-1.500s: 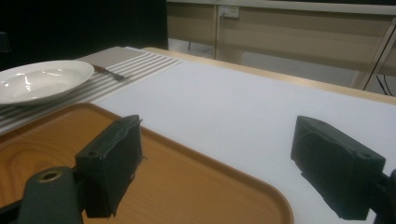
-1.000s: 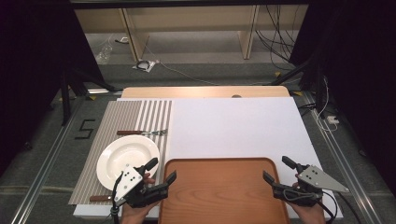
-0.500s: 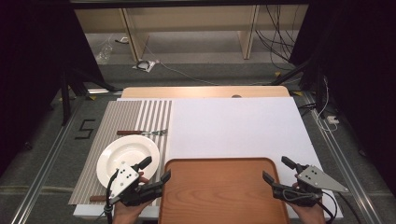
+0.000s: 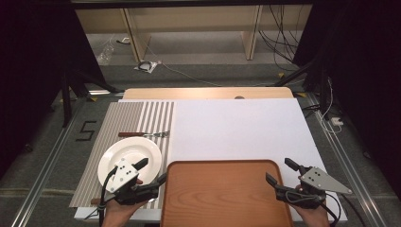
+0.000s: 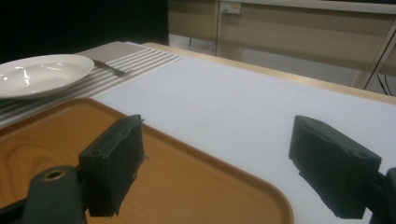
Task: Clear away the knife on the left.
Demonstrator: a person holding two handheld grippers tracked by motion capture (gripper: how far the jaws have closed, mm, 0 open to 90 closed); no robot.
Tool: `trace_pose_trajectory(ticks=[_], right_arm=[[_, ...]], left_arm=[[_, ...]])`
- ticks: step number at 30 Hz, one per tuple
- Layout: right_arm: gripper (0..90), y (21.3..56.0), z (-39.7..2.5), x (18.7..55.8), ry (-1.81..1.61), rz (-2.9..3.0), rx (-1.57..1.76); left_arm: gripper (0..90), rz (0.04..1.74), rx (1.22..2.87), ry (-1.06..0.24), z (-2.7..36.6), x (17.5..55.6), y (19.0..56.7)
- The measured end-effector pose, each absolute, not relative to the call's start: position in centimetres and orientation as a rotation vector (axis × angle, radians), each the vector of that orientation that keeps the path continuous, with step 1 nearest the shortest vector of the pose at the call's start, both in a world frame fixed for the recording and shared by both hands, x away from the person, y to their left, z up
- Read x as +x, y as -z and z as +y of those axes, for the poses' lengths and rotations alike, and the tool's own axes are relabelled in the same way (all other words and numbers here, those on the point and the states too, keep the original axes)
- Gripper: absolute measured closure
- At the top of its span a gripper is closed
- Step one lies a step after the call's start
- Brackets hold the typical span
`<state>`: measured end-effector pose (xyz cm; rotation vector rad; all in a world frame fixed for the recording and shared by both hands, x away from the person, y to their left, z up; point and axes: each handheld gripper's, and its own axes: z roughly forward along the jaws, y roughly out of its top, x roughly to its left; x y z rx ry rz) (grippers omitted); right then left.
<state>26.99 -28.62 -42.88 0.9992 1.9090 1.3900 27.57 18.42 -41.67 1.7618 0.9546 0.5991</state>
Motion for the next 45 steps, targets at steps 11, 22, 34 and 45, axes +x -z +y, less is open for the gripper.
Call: trace_pose_trajectory(ticks=[11, 22, 34, 45], right_arm=[[18.8, 42.8, -28.6, 27.0, -1.395, 1.910, 0.999], [18.9, 42.8, -28.5, 27.0, -1.397, 1.921, 0.998], [19.0, 42.8, -28.5, 27.0, -1.400, 1.923, 0.993], [19.0, 42.9, -28.4, 27.0, -1.396, 1.934, 0.993]], left_arm=[[20.8, 1.019, 1.843, -0.592, 20.8, 27.8, 41.5], [20.9, 1.087, 1.925, -0.590, 23.5, 27.6, 41.9], [22.2, 1.157, 1.974, -0.580, 26.2, 26.9, 42.3], [22.8, 1.223, 2.031, -0.566, 28.1, 26.1, 42.8]])
